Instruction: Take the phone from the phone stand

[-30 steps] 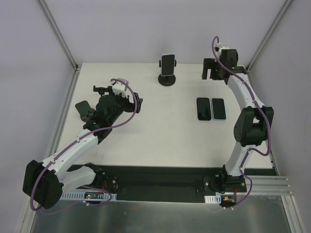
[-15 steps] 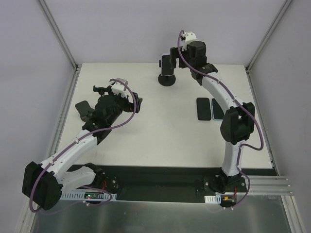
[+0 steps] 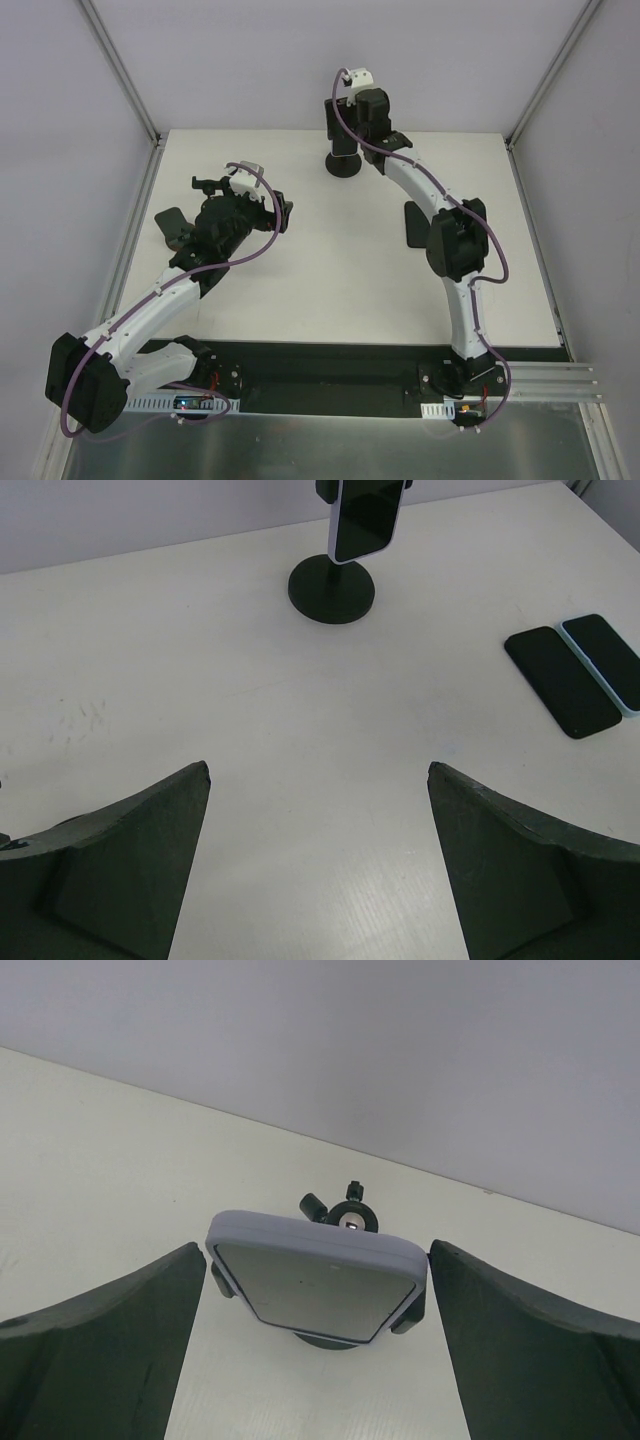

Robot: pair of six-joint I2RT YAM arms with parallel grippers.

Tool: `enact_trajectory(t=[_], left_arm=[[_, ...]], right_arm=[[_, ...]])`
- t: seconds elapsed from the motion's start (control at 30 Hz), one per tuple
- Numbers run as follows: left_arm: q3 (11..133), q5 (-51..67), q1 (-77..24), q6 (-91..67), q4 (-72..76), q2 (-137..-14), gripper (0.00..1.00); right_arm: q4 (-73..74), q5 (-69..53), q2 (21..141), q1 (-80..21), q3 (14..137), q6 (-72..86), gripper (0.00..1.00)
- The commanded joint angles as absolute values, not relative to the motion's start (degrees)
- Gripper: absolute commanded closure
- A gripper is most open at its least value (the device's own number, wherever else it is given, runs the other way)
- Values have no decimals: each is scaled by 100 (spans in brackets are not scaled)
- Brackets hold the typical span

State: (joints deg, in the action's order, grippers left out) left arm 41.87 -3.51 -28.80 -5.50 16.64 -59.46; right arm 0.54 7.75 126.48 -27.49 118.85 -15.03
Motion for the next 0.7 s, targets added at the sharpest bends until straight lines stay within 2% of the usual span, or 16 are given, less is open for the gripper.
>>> enact_trajectory(t=[0.0, 0.33, 0.53, 0.57, 0.63, 0.67], left_arm=[[4359, -272, -2856, -492, 1775, -5827, 11], [4368, -246, -2856, -510, 1784, -5836, 11], [4368, -237, -2856, -518, 1784, -5836, 11], [4368, -229, -2856, -510, 1784, -5827, 11], [4368, -220, -2856, -518, 1784, -5810, 11], [4359, -220, -2856, -510, 1784, -5810, 11]], right_arm=[[-281, 985, 12805, -2777, 12313, -1450, 4], [-413, 1406, 13025, -2927, 12349, -1661, 3], [-422, 1582, 12912, -2980, 12200, -1784, 28], [-431, 1565, 12859, -2988, 12138, -1775, 37], [-457, 1530, 12649, -2997, 11893, -1767, 44], [-466, 1434, 12560, -3006, 11796, -1767, 52]])
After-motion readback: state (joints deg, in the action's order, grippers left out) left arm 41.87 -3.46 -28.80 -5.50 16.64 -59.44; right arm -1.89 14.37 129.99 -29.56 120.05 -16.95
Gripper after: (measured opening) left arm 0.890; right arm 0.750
